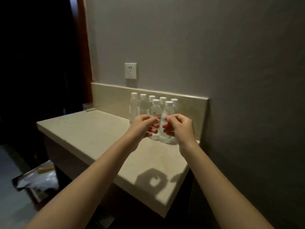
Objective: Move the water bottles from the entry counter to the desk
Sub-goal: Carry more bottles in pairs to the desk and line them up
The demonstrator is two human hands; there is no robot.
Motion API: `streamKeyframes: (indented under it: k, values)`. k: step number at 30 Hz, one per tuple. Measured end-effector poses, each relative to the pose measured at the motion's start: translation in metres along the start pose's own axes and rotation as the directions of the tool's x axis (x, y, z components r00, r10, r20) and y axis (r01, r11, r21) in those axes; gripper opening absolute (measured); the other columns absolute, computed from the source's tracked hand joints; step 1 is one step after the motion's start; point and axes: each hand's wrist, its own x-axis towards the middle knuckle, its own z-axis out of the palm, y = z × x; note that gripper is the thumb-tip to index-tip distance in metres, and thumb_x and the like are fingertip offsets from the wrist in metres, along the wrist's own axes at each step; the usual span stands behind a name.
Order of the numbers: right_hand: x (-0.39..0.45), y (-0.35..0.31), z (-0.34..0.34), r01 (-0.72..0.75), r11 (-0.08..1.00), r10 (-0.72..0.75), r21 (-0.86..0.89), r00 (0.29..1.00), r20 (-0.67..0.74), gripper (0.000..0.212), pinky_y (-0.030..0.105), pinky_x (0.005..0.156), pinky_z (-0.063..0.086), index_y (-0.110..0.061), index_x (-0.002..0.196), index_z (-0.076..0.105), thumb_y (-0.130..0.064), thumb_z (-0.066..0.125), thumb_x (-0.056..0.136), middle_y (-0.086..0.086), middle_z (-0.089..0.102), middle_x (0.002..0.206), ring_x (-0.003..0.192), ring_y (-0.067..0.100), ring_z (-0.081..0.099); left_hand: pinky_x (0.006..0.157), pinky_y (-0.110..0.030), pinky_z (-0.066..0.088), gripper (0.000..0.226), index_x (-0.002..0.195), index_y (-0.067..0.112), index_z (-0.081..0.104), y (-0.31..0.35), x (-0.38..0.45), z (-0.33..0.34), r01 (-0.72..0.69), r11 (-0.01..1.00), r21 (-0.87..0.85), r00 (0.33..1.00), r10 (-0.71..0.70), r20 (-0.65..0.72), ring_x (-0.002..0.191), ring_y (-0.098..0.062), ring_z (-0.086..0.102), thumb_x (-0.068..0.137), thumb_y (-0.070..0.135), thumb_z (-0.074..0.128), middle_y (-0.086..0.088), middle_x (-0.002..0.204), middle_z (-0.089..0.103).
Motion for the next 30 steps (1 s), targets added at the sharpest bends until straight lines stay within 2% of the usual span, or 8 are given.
streamKeyframes:
  k: [6,9,12,14,17,21,25,30]
  values:
    - [0.044,0.041,-0.012,-0.092,0.994,0.083,-0.059,0.988,-0.128,0.017,0.023,0.054,0.049,-0.014,0.071,0.063,-0.012,0.057,0.087,0.002,0.062,0.061,0.056,0.013,0.057,0.056,-0.021,0.041,0.007,0.080,0.012,0.063,-0.018,0.068,0.021,-0.029,0.997,0.073,0.993,0.021,0.113,0.057,-0.010,0.054,0.085,0.013,0.059,-0.002,0.071,0.061]
    - [0.065,0.058,-0.010,-0.105,0.990,0.083,-0.099,0.975,-0.206,0.014,0.030,0.061,0.049,-0.015,0.073,0.062,-0.013,0.058,0.086,0.003,0.062,0.066,0.063,0.016,0.057,0.051,-0.017,0.042,0.009,0.073,0.013,0.062,-0.035,0.102,0.014,-0.074,0.992,0.103,0.997,0.072,0.017,0.057,-0.010,0.053,0.083,0.013,0.063,-0.002,0.069,0.060]
    - [0.085,0.070,-0.002,-0.168,0.975,0.122,-0.145,0.952,-0.282,0.004,0.031,0.073,0.052,-0.020,0.082,0.059,-0.018,0.062,0.084,0.001,0.062,0.083,0.079,0.016,0.059,0.071,-0.032,0.050,0.016,0.084,0.010,0.059,-0.059,0.133,-0.007,-0.062,0.969,0.238,0.995,0.079,-0.062,0.078,-0.020,0.057,0.076,0.015,0.072,-0.007,0.083,0.060]
    - [0.099,0.078,0.007,-0.243,0.955,0.185,-0.170,0.936,-0.301,0.017,0.033,0.082,0.053,-0.021,0.094,0.055,-0.020,0.065,0.081,-0.001,0.059,0.094,0.089,0.015,0.058,0.079,-0.039,0.049,0.039,0.097,0.008,0.051,-0.073,0.151,-0.022,0.015,0.948,0.319,0.998,0.004,-0.059,0.086,-0.022,0.055,0.070,0.020,0.078,-0.006,0.092,0.057]
    - [0.116,0.090,0.023,-0.323,0.930,0.249,-0.175,0.905,-0.346,0.039,0.032,0.082,0.049,-0.021,0.104,0.047,-0.019,0.072,0.075,0.001,0.056,0.106,0.094,0.017,0.056,0.077,-0.036,0.051,0.057,0.108,0.008,0.046,-0.083,0.172,-0.032,0.063,0.954,0.294,0.997,-0.071,0.016,0.086,-0.019,0.057,0.066,0.019,0.082,-0.002,0.093,0.056]
    - [0.126,0.107,0.037,-0.346,0.911,0.245,-0.225,0.892,-0.379,0.059,0.042,0.094,0.048,-0.021,0.107,0.042,-0.018,0.081,0.063,0.007,0.055,0.118,0.107,0.024,0.056,0.090,-0.041,0.052,0.061,0.114,0.008,0.053,-0.090,0.187,-0.024,0.006,0.971,0.238,0.976,-0.057,0.209,0.098,-0.023,0.065,0.060,0.008,0.082,-0.008,0.106,0.068]
    - [0.129,0.113,0.038,-0.322,0.914,0.207,-0.248,0.893,-0.399,0.066,0.036,0.090,0.048,-0.022,0.106,0.041,-0.013,0.085,0.057,0.006,0.056,0.116,0.105,0.021,0.056,0.089,-0.040,0.053,0.045,0.098,0.016,0.065,-0.102,0.198,-0.021,-0.045,0.965,0.259,0.971,-0.018,0.238,0.093,-0.021,0.067,0.057,0.009,0.082,-0.007,0.098,0.072]
    - [0.126,0.115,0.040,-0.308,0.918,0.173,-0.252,0.880,-0.443,0.064,0.029,0.082,0.049,-0.024,0.107,0.048,-0.013,0.084,0.055,0.000,0.061,0.108,0.098,0.017,0.059,0.086,-0.036,0.054,0.050,0.101,0.017,0.065,-0.110,0.202,-0.023,-0.057,0.982,0.183,0.966,0.008,0.257,0.090,-0.017,0.068,0.055,0.013,0.083,-0.003,0.095,0.073]
